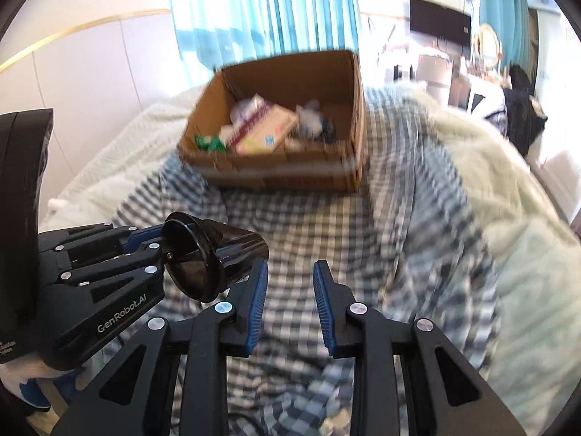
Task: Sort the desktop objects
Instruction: 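Grasp the black headphones by the headband with the left gripper, then lift the headphones and carry them over the box with the left gripper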
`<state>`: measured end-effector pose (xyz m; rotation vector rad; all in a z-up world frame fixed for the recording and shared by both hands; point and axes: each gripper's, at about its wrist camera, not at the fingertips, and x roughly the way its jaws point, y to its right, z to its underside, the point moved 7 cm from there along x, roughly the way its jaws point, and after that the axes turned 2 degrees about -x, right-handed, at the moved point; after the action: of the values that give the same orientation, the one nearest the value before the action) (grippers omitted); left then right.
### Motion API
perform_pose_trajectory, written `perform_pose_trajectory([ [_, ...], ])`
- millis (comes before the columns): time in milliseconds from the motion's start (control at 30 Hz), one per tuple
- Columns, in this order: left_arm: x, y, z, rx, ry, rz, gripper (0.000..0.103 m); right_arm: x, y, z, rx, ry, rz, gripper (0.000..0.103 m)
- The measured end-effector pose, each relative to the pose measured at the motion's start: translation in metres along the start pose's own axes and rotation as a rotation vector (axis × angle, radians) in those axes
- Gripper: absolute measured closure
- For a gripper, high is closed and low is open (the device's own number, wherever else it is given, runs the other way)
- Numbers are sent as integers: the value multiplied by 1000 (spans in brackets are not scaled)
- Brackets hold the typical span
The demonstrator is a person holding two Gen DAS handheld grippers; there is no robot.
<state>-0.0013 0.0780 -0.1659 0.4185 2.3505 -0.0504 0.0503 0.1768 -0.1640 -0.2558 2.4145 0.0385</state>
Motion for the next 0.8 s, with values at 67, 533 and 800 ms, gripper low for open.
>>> perform_pose_trajectory([
  [67, -7, -3, -14, -6, 36, -5, 91, -6, -3, -15, -16, 37, 3, 77],
  [533, -56, -31, -112, -36, 309, -43, 91, -46, -3, -118, -65, 285, 47, 77],
  [800, -49, -49, -164, -40, 400, -83, 91, -37, 1, -173, -66, 380, 52, 77],
])
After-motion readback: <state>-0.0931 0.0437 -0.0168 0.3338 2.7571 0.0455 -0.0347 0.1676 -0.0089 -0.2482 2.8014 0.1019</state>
